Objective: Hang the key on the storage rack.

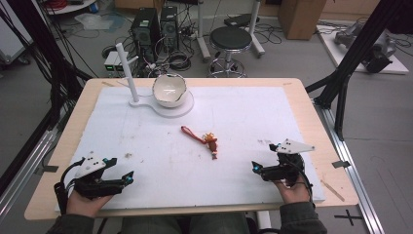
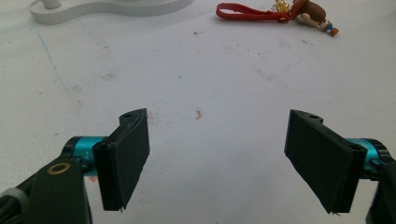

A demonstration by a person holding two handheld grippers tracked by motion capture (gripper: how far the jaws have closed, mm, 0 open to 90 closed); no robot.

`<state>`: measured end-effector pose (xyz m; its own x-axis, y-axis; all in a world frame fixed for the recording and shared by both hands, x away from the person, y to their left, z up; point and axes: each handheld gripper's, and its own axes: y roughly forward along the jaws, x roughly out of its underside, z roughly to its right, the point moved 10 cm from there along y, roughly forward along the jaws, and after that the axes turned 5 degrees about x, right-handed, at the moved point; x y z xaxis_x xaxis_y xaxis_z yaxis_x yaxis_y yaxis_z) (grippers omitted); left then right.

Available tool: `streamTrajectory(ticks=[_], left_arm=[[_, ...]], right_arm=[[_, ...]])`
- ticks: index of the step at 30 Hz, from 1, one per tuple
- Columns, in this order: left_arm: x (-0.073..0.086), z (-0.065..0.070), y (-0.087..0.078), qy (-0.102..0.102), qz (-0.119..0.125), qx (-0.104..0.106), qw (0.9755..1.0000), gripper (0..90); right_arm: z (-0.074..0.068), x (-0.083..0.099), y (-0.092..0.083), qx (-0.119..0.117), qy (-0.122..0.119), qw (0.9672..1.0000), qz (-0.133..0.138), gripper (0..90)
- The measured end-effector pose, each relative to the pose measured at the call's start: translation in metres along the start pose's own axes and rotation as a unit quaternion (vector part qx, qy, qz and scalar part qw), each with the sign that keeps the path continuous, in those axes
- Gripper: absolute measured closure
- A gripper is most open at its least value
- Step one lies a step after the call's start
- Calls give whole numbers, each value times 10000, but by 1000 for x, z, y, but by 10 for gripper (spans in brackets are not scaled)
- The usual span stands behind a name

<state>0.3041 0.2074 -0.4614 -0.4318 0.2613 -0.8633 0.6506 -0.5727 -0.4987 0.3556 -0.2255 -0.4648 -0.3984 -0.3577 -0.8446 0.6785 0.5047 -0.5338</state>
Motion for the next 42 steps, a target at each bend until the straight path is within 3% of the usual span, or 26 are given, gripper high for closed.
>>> streamTrajectory(ticks=[10, 22, 42], left_arm=[[0, 0, -3, 2, 36, -6, 10000, 226], [-1, 3, -2, 27, 44, 18, 10000, 225], [-1, 3, -4, 47, 73, 5, 10000, 224]], right_arm=[[-4, -5, -1, -25, -4, 10000, 67, 58], [-9, -20, -1, -149, -196, 9997, 71, 58], [-25, -65, 19, -443, -382, 9983, 13, 58]])
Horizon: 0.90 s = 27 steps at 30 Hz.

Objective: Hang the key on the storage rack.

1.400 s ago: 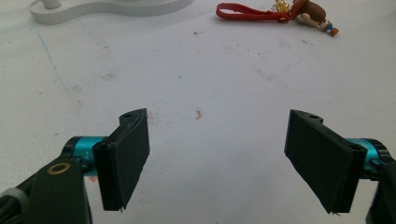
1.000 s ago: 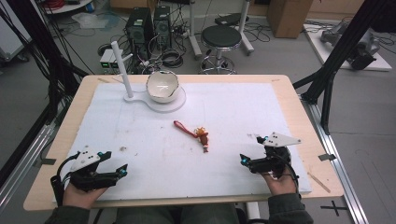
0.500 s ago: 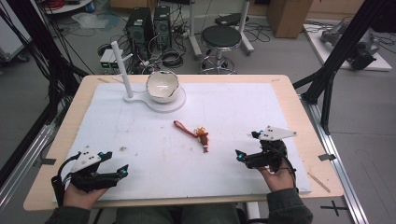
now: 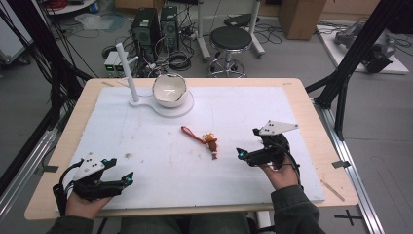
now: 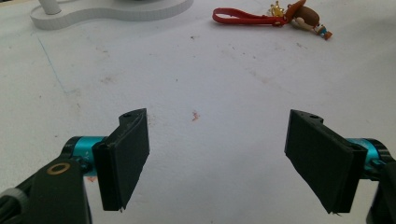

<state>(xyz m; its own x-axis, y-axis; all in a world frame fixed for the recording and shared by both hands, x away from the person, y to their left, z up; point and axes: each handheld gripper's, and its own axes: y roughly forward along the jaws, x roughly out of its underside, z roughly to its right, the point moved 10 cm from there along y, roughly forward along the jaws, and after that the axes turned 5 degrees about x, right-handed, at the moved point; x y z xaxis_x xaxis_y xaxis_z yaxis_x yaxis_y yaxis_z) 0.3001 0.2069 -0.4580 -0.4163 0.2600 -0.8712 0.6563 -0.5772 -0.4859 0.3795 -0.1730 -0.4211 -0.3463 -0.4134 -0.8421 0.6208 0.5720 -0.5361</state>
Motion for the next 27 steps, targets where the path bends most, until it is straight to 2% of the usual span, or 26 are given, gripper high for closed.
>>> streamTrajectory(ticks=[9, 12, 22, 27], left_arm=[[0, -1, 0, -7, 9, 14, 10000, 223], [0, -1, 0, -20, 18, 13, 10000, 223], [0, 0, 1, 3, 0, 26, 10000, 224], [0, 0, 1, 0, -2, 49, 10000, 223]], right_arm=[[-2, -22, 16, -115, -119, 9998, -91, 59], [-4, -26, 23, -155, -164, 9996, -197, 59], [-10, -43, 40, -271, -245, 9990, -254, 60], [-14, -51, 49, -367, -293, 9986, -242, 107]])
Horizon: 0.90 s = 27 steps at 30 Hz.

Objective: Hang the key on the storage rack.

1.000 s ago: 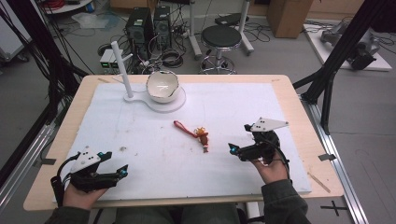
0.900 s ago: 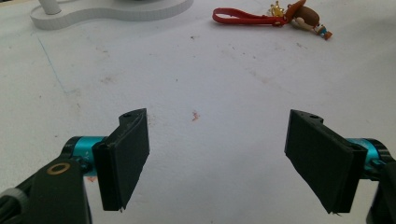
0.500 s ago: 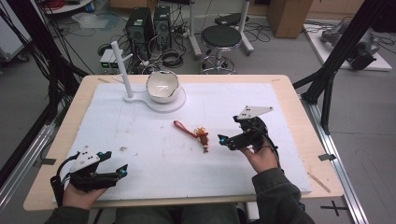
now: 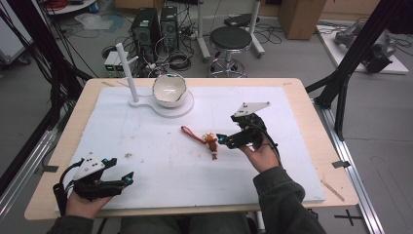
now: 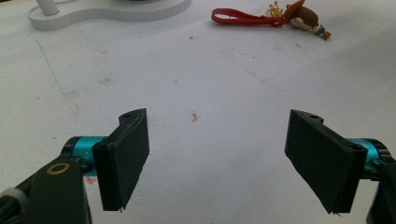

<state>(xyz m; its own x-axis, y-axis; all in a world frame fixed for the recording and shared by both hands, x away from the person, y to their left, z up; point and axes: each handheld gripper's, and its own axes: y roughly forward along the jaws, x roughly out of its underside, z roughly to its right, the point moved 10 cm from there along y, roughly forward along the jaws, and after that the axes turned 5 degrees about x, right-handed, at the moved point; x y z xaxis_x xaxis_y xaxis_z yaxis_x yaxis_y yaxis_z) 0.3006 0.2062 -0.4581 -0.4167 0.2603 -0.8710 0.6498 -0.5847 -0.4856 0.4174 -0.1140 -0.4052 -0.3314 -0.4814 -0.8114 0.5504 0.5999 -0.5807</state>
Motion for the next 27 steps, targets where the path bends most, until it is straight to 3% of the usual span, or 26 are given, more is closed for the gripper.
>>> streamTrajectory(ticks=[6, 9, 13, 18, 27], left_arm=[[-1, -1, 0, -2, 25, -17, 10000, 224], [0, -1, -1, -15, 25, -20, 10000, 223], [-1, -2, -1, 1, 44, -30, 10000, 224], [-1, -2, -1, 5, 33, -22, 10000, 224], [-1, -2, -1, -3, 39, -22, 10000, 224]], right_arm=[[-5, -12, 12, -98, -29, 9999, -46, 108], [-8, -17, 16, -180, -73, 9998, -62, 168], [-11, -22, 24, -193, -148, 9997, -95, 168], [-14, -23, 37, -236, -177, 9993, -229, 182], [-20, -18, 64, -359, -228, 9977, -530, 297]])
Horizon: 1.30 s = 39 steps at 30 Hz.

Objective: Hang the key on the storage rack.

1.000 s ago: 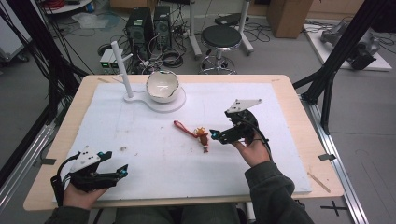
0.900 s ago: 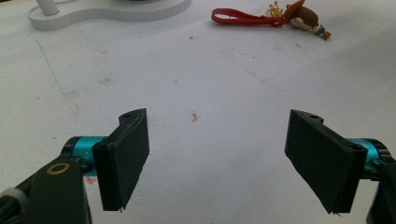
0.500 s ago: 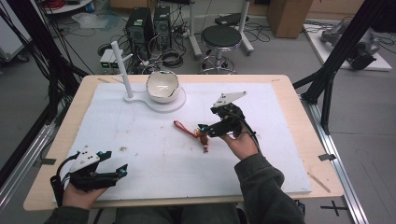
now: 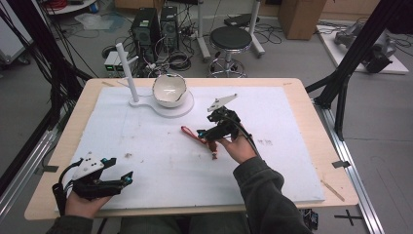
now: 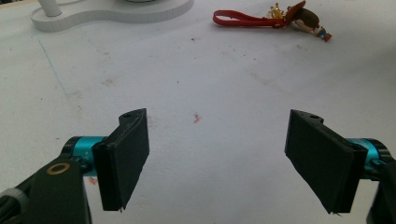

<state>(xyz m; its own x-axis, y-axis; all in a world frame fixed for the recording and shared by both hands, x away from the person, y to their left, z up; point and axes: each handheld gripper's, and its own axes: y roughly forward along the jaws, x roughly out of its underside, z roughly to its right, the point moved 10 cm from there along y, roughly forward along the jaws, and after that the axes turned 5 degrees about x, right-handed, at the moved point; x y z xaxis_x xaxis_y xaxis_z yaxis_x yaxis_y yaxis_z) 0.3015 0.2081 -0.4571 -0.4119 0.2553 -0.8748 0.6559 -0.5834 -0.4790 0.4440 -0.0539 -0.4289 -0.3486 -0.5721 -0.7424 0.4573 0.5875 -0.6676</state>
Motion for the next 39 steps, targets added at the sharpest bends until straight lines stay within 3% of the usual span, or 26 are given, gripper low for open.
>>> streamTrajectory(ticks=[22, 39], left_arm=[[0, 0, 0, 16, -16, -9, 10000, 220], [0, 0, 0, 10, -7, -2, 10000, 219]], right_arm=[[-4, 12, 38, -211, -135, 9986, -457, 454], [-15, 20, 56, -353, -289, 9964, -711, 556]])
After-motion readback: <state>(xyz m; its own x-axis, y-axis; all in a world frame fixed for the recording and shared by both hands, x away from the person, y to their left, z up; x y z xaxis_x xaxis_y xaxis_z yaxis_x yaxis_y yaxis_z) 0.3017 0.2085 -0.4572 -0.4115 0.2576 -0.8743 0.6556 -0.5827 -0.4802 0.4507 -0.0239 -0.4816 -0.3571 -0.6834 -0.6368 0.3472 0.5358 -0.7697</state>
